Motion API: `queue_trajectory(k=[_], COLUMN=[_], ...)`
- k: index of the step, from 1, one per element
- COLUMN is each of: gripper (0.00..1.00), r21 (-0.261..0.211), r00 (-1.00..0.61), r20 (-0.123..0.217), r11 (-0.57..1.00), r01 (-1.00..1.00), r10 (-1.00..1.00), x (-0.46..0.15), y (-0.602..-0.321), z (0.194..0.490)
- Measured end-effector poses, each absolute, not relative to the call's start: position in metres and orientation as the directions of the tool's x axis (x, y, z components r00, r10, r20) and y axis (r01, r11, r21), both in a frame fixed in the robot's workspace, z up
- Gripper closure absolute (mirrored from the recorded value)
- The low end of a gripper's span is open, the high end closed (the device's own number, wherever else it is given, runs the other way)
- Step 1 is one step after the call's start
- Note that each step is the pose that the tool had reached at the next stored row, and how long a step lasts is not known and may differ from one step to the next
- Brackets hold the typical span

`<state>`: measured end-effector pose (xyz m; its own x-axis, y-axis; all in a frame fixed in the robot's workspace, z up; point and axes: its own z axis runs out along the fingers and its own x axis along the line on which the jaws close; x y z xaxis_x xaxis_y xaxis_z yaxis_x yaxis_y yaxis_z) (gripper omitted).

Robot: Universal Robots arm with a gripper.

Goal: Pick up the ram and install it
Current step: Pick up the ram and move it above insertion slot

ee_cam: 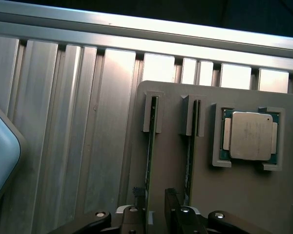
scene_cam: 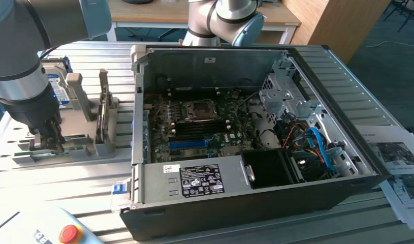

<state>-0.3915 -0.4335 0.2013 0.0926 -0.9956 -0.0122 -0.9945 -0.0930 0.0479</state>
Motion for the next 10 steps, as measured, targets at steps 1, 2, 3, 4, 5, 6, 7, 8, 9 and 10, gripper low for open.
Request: queue_trajectory(k=[1,2,3,4,5,6,7,8,9,10], gripper=[0.7,0.7,0.7,0.7,0.7,0.7,0.7,0.7,0.7,0.7], r21=[0.048,0.048,0.048,0.048,0.048,0.048,0.048,0.048,0.048,0.048], r00=[0.093,0.093,0.093,0.093,0.092,0.092,0.091,0.09,0.089,0.088], r20=[-0.012,-0.012,-0.012,-0.012,-0.012,-0.012,-0.012,-0.012,-0.012,-0.012], r11=[-0.093,-0.093,-0.093,-0.093,-0.093,-0.093,-0.092,-0.091,-0.09,-0.089], r01=[-0.995,-0.995,-0.995,-0.995,-0.995,-0.995,-0.995,-0.995,-0.995,-0.995], r10=[-0.996,-0.996,-0.996,-0.996,-0.996,-0.996,-0.996,-0.996,-0.996,-0.996], x=[-0.3915,-0.3915,-0.3915,-0.3915,-0.3915,-0.3915,-0.3915,-0.3915,-0.3915,-0.3915], y=[-0.4335,-0.4335,-0.4335,-0.4335,-0.4335,-0.4335,-0.4335,-0.4335,-0.4334,-0.4334], z=[0.2013,0.2012,0.2012,0.2013,0.2013,0.2012,0.2012,0.2013,0.2012,0.2012])
